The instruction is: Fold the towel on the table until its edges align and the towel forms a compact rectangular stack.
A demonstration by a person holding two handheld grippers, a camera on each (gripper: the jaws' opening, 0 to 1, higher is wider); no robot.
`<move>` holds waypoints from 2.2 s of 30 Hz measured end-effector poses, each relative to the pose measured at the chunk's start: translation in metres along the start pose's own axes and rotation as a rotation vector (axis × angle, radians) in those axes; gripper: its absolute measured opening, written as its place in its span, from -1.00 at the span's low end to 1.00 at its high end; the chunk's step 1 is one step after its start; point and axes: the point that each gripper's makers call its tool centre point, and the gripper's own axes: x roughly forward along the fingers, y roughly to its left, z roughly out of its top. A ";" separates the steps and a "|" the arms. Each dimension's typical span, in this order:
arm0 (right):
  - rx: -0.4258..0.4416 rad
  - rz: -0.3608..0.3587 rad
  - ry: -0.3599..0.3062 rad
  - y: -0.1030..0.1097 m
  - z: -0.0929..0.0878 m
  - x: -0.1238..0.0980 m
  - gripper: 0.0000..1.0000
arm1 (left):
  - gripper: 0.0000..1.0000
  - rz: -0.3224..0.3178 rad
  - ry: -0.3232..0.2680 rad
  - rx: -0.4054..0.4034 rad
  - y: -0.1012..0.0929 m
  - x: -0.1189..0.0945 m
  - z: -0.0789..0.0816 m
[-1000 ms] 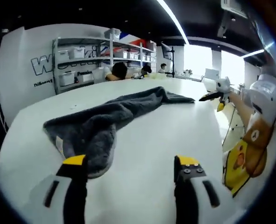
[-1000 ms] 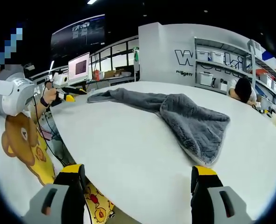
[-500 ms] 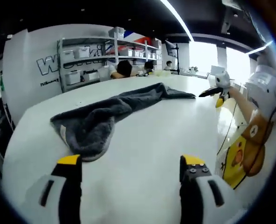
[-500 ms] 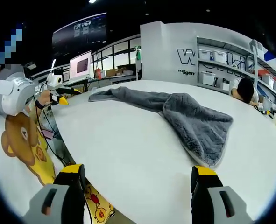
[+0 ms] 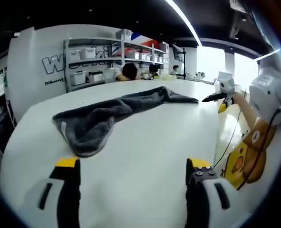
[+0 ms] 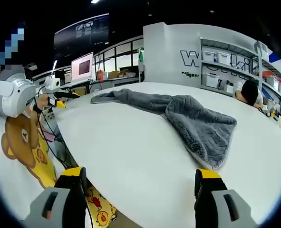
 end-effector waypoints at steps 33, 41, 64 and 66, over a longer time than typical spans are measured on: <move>-0.093 0.037 0.013 0.011 0.021 0.016 0.97 | 0.99 0.006 0.004 0.005 -0.002 -0.012 -0.002; -0.169 0.053 0.023 0.010 0.045 0.030 0.97 | 0.98 0.012 0.003 -0.002 0.002 -0.014 -0.005; -0.322 0.143 0.048 0.009 0.099 0.079 0.95 | 0.95 0.006 -0.004 -0.001 0.004 -0.014 -0.005; -0.336 0.156 0.056 0.011 0.102 0.085 0.95 | 0.95 0.007 -0.007 -0.005 0.004 -0.014 -0.005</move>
